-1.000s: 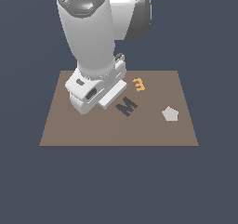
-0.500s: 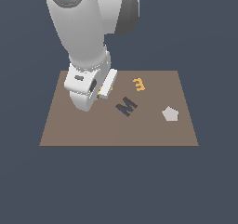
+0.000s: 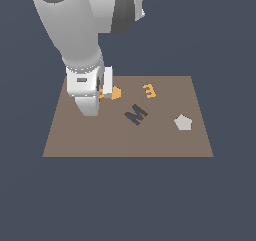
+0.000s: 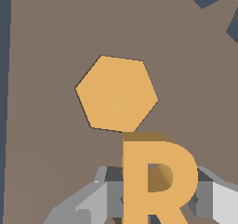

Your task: Insert a designated object into the corresponding slot on a board.

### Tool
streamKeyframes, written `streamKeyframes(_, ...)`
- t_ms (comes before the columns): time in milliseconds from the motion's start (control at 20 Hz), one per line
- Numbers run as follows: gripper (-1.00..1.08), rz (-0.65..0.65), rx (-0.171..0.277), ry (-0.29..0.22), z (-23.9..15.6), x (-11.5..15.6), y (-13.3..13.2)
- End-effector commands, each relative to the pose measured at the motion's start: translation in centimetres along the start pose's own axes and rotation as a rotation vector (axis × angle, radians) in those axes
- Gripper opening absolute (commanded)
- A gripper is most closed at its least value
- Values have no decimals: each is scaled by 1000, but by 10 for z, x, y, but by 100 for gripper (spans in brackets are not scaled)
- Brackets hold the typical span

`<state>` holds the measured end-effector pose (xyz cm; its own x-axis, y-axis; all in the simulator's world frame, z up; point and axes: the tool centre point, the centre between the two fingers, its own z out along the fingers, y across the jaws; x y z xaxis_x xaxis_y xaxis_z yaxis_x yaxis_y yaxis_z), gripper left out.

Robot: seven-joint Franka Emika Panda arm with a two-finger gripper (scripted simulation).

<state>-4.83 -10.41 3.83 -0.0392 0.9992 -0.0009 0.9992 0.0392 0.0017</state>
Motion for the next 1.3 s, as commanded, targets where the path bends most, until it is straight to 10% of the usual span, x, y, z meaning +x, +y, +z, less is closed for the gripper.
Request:
streamKeyframes(0,-100,-89,0,0,0,-8,-2)
streamKeyframes(1250,-100,-526,0,0,-2,-46,3)
